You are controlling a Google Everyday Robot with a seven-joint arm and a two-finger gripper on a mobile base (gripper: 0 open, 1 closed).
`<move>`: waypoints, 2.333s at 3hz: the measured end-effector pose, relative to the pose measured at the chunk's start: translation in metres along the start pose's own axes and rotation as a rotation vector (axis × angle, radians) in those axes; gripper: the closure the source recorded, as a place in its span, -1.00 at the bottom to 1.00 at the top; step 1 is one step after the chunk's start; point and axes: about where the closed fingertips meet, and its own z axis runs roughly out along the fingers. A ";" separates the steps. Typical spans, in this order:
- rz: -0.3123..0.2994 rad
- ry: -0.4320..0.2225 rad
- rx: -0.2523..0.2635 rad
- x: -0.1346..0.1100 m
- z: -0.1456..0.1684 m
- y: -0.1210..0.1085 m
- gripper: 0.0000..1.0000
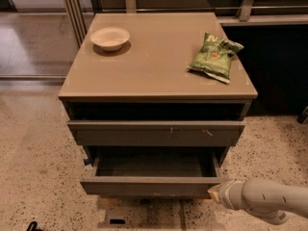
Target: Close middle drawer
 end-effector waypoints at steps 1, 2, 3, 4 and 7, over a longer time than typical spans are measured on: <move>0.019 -0.034 0.046 -0.008 0.002 -0.026 1.00; 0.035 -0.061 0.070 -0.022 0.010 -0.049 1.00; 0.038 -0.071 0.072 -0.039 0.019 -0.070 1.00; 0.043 -0.079 0.072 -0.055 0.026 -0.087 1.00; 0.103 -0.050 0.047 -0.023 0.024 -0.074 1.00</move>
Offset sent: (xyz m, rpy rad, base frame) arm 0.0818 -0.0429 0.0090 0.0075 -0.1150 -0.1028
